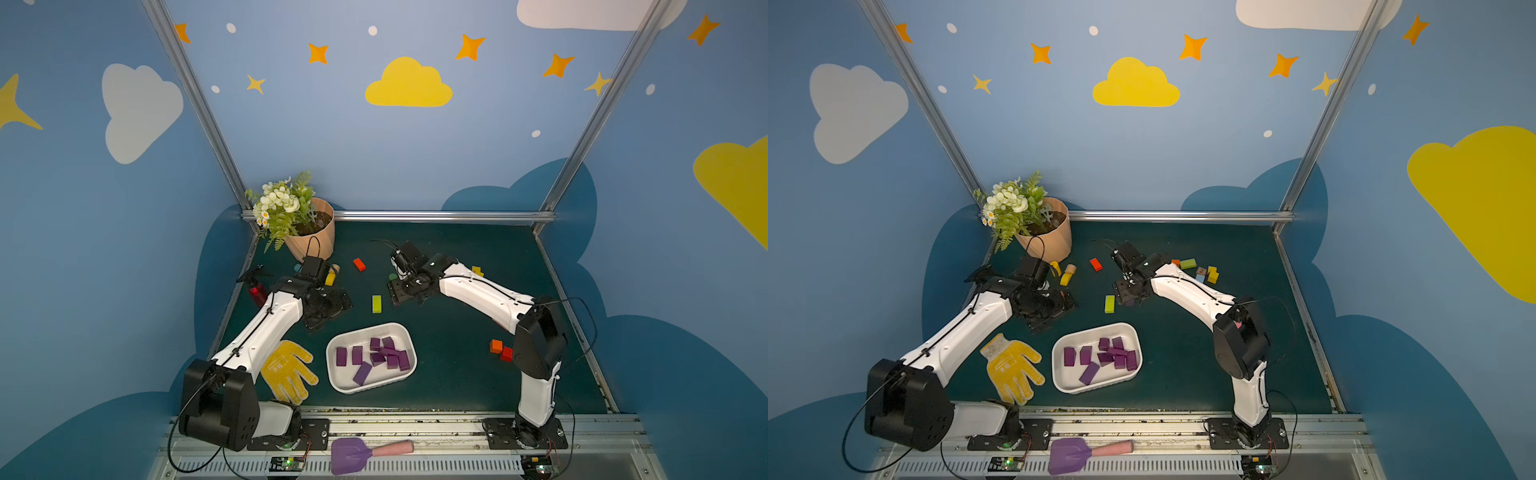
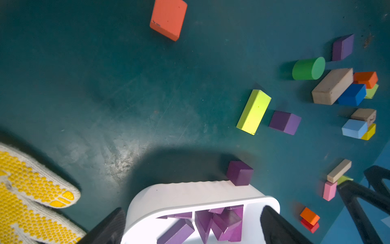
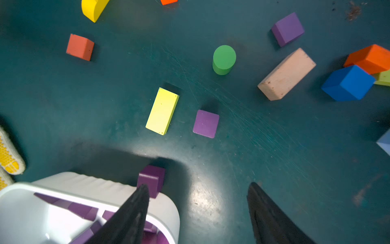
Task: Pick purple bricks into the storage bin
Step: Pick up the building block from the center of the board.
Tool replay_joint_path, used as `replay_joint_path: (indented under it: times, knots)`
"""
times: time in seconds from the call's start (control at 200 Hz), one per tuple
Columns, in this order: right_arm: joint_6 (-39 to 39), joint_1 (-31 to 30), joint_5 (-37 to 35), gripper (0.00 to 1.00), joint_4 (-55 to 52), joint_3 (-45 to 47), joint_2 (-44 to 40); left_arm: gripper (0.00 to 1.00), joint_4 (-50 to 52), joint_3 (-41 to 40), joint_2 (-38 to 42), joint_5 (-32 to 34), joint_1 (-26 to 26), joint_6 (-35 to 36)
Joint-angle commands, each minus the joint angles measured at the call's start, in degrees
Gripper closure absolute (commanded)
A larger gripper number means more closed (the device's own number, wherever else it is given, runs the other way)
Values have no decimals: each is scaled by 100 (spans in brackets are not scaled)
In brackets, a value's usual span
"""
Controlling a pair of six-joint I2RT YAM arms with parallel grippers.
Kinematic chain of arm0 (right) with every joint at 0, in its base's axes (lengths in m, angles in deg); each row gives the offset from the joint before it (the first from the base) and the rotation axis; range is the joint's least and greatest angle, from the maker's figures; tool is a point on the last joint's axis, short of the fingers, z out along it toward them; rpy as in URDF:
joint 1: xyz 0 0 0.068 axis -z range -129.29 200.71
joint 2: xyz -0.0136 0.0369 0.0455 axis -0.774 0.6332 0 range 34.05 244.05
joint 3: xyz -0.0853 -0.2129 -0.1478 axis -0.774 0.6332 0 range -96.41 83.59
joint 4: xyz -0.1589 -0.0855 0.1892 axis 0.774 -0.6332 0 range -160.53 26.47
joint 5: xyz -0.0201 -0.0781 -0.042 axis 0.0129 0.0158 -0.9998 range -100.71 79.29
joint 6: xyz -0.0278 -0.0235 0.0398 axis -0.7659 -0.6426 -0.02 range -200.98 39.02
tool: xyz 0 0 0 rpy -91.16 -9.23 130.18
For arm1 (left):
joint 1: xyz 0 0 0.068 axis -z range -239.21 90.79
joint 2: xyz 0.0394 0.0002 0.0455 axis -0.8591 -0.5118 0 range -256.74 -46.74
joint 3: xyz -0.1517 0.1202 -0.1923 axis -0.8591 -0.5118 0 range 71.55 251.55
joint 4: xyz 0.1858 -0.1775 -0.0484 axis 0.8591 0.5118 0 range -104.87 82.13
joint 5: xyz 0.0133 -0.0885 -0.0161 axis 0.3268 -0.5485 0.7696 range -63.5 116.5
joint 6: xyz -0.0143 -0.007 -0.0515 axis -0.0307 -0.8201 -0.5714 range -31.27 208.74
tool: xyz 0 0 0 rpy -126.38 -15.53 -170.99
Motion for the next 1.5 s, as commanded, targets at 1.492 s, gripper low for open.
replay_joint_path:
  times: [1.492]
  knots:
    - [646, 263, 3, 38, 36, -1157, 1984, 0, -366, -87, -447, -110, 118, 322]
